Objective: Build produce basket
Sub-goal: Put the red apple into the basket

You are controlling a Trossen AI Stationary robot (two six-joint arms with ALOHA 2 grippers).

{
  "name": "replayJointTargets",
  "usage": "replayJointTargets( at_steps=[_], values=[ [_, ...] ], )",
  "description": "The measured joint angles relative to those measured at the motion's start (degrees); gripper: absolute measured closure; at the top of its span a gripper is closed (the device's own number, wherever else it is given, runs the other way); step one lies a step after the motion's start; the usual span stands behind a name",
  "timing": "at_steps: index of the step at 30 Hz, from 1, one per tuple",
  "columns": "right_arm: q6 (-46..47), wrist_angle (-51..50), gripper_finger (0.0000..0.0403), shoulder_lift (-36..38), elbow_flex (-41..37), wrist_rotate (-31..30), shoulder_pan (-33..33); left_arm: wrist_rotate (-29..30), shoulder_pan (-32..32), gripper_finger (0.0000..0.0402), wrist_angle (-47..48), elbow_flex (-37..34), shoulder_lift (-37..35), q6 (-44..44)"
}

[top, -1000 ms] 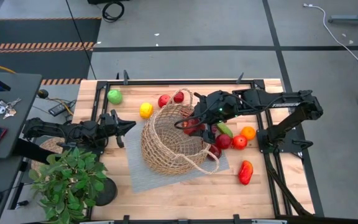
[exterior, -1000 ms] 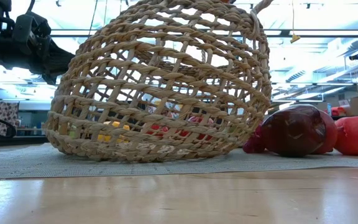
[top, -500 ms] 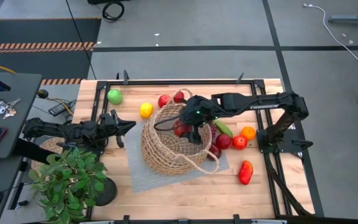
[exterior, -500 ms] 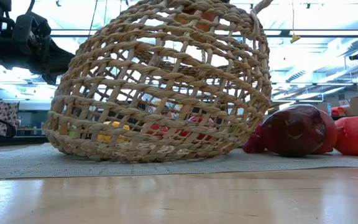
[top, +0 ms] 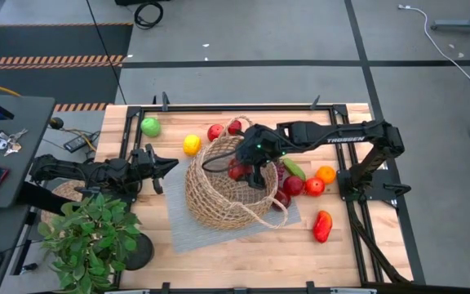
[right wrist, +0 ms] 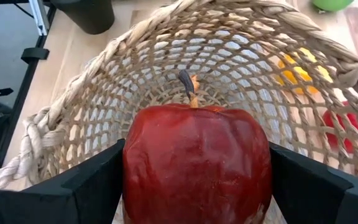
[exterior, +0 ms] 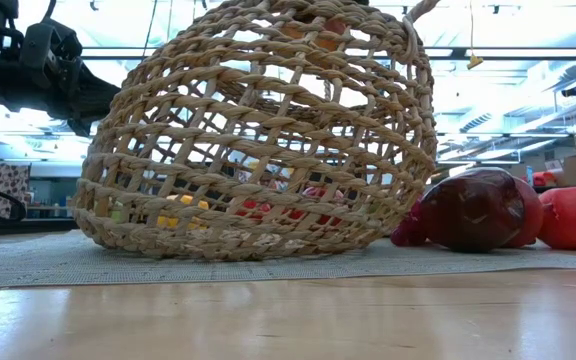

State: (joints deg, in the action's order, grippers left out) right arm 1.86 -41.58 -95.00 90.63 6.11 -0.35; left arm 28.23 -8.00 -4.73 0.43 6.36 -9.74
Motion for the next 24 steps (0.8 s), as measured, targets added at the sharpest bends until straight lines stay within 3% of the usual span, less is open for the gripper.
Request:
replayJointTargets(
  at_steps=[12,24],
  values=[
    [0.1,15.1,0.0048,-4.5,-7.5,2.8,-0.1,0.0,0.0,0.0361,0.0,0.0,0.0,0.0],
    [-1.8,20.5,0.0048,-13.7,-7.5,5.7,-1.3,0.0,0.0,0.0367,0.1,0.0,0.5,0.0]
  ],
)
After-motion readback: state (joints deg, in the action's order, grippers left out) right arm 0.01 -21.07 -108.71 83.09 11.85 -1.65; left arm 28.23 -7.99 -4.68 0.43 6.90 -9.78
